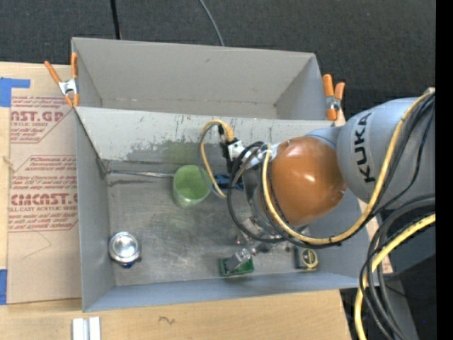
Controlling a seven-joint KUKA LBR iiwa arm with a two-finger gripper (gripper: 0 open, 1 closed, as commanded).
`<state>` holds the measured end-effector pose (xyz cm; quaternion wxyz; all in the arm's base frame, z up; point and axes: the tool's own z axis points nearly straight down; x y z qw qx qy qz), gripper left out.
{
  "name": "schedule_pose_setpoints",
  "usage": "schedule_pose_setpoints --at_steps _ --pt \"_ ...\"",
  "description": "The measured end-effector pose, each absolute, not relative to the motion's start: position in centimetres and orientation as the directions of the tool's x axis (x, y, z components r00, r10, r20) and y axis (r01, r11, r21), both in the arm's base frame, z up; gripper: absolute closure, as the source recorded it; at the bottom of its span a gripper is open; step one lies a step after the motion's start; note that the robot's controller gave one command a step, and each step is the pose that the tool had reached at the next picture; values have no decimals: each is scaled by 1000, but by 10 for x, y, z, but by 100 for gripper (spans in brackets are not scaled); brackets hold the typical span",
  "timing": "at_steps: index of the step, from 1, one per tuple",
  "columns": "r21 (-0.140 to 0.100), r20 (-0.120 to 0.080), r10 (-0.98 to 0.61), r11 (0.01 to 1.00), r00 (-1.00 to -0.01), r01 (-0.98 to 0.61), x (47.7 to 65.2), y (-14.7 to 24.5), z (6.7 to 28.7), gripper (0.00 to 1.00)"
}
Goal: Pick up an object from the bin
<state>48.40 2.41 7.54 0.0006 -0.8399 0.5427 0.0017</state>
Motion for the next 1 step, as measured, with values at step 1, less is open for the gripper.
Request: schedule_pose_setpoints --at_steps 1 --pt "-4 -10 -910 -414 414 -910 484 30 80 100"
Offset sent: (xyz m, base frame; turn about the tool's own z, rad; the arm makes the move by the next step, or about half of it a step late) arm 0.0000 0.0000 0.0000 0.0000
